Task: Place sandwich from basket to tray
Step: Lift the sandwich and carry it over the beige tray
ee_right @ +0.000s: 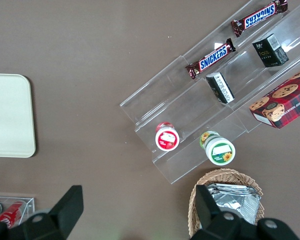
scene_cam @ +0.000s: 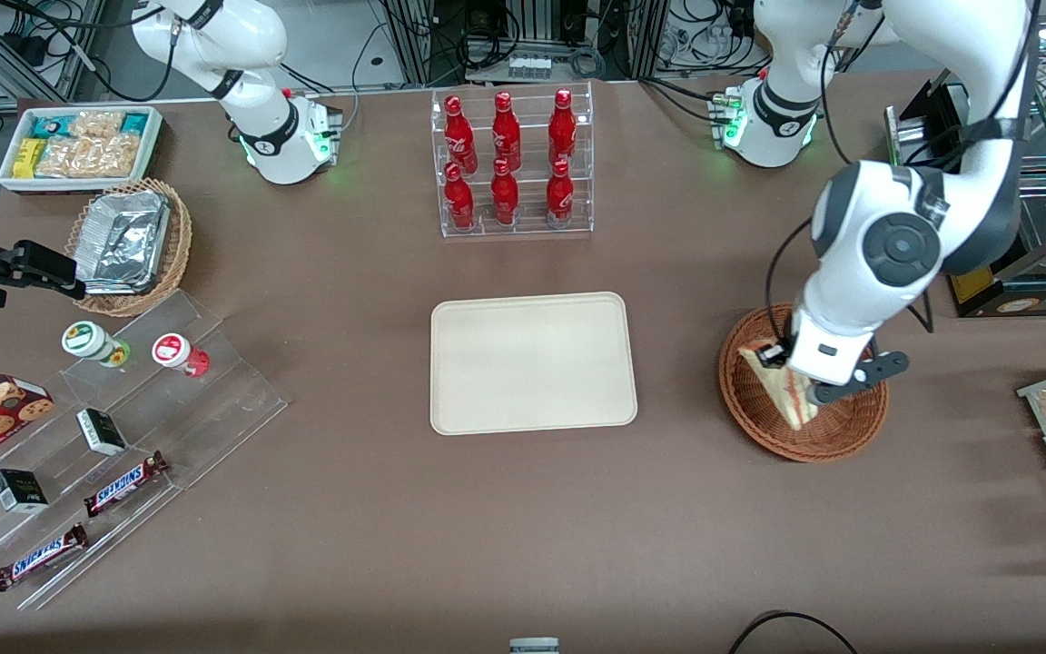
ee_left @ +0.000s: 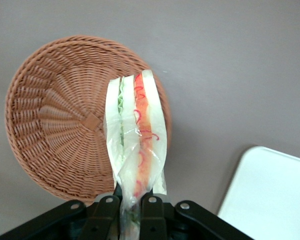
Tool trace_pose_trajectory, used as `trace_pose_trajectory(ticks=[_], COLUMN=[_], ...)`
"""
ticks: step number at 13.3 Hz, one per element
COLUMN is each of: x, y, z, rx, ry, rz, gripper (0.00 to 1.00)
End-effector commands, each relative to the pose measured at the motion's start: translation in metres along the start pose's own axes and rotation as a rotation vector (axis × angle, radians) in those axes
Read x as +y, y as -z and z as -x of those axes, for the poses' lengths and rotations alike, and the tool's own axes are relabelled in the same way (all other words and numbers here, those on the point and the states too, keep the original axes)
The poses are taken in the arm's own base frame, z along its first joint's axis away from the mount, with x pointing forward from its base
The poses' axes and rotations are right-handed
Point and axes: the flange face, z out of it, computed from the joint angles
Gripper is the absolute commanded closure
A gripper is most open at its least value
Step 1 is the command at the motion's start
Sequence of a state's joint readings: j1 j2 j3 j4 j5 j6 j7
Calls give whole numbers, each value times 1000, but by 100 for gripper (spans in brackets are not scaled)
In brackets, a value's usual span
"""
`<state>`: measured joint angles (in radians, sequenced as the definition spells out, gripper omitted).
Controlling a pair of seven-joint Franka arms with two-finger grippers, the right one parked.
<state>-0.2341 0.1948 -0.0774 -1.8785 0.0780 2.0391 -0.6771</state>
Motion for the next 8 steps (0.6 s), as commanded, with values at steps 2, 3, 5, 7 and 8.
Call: trace_pose_trajectory(ticks=[2, 3, 5, 7, 8], x=[61, 78, 110, 137, 153], y=[19, 20, 13, 3, -1], z=[37, 48, 76, 96, 108], rx=[15, 19, 16, 11, 12], ry=[-99, -131, -197, -240, -239], rz=[-2, 0, 0, -6, -7], gripper=[100, 100, 100, 100, 100])
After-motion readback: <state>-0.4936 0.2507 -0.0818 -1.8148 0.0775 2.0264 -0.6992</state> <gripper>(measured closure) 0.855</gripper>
